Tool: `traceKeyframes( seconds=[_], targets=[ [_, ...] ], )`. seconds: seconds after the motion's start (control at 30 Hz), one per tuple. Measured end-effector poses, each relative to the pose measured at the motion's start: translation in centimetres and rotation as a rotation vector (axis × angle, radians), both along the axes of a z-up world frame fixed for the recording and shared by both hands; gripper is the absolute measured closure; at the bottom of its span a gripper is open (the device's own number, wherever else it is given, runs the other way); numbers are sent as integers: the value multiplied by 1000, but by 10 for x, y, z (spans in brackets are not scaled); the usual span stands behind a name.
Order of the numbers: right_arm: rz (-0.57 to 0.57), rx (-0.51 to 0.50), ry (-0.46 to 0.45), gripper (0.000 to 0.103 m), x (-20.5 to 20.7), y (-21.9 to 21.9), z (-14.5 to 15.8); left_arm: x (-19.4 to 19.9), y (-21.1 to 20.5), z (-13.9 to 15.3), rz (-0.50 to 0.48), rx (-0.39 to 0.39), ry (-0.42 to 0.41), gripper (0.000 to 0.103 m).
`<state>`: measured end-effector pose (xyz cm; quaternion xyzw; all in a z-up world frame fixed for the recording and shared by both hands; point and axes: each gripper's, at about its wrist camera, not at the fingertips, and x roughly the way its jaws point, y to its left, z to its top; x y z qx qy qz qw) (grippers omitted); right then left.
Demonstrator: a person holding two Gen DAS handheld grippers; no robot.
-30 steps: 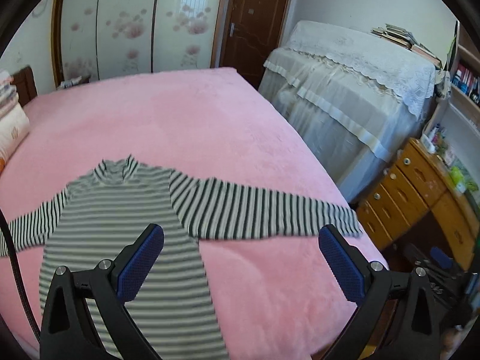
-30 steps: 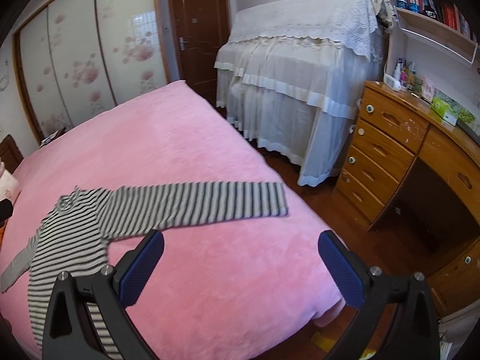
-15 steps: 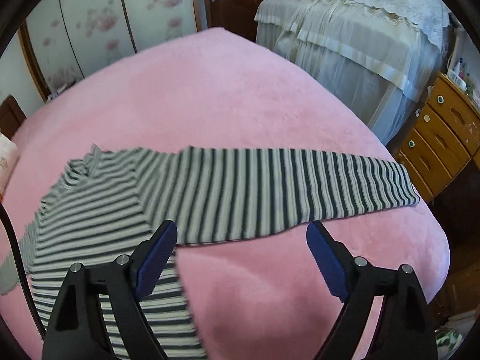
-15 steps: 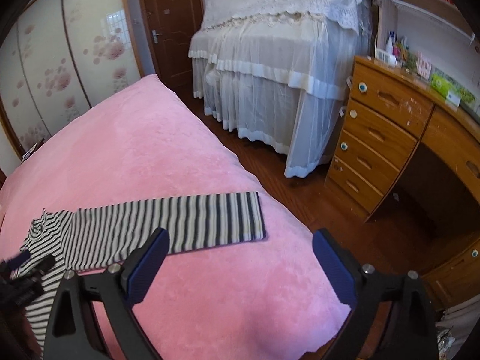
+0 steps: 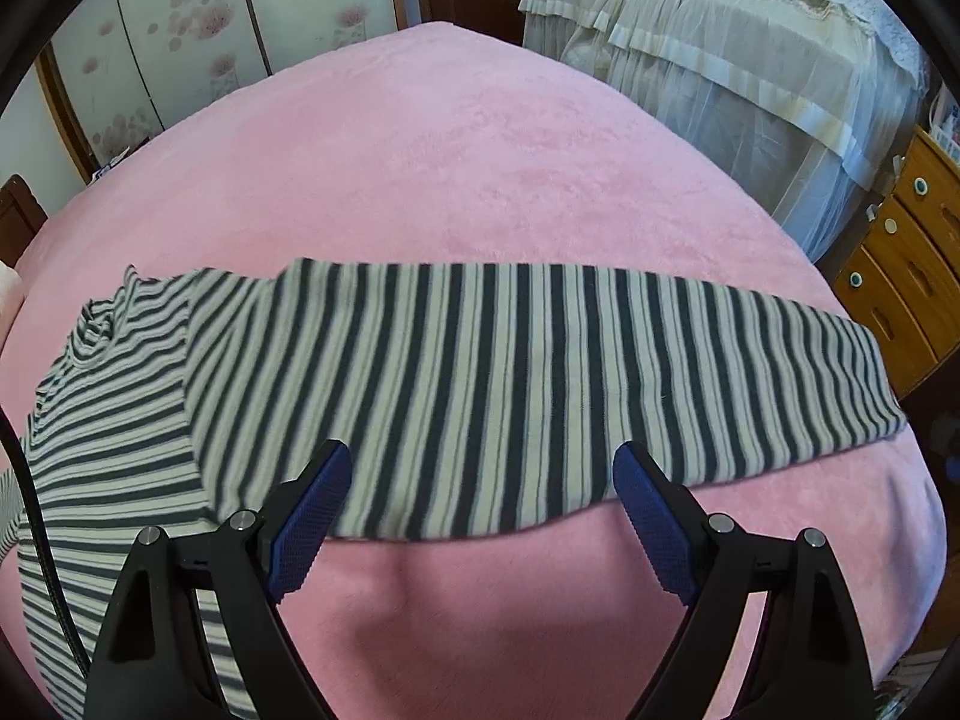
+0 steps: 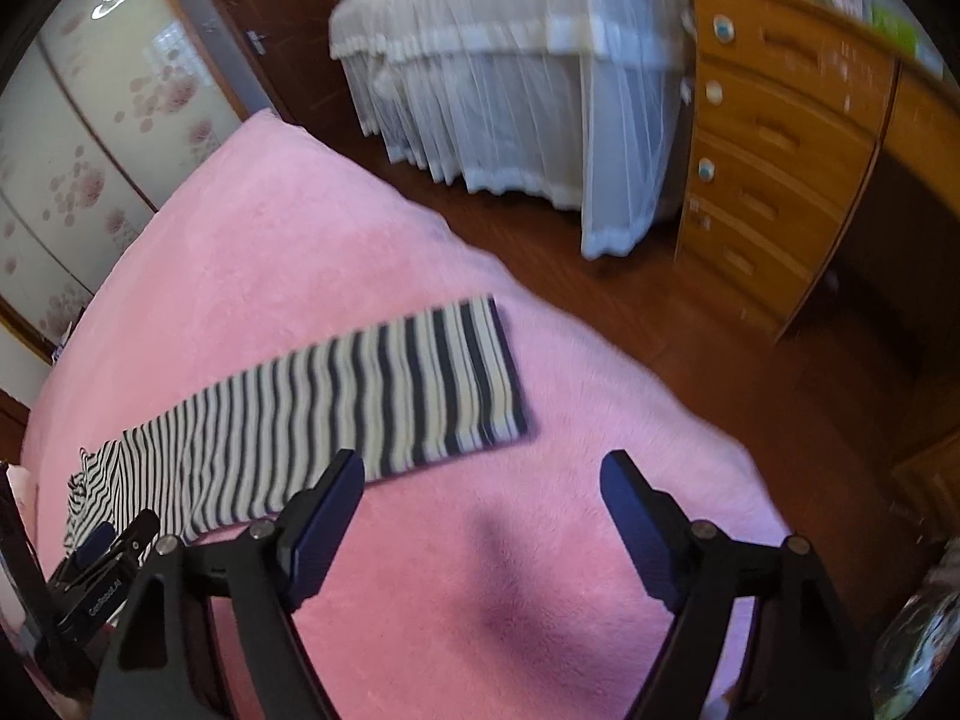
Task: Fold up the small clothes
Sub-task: 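Reach the right tool to a sleeve cuff and grasp it, then carry the held sleeve across the shirt body with the right tool, release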
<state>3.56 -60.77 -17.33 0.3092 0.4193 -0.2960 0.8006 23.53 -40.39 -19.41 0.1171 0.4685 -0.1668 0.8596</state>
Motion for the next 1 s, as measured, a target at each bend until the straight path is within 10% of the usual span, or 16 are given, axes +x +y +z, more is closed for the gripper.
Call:
traceKeyframes(
  seconds=[0.4,0.7,1.0],
  targets=[
    [-39,159,-82,28,18,-17,-47,12,-9,-21,41,-19,17,15],
    [-20,255,-158,99,39,-37,-58,6,-14,-9,22,-42,-6,15],
    [131,-30,-266,99,48,13,17,1,10,23,41,-101,-20,15]
  ],
)
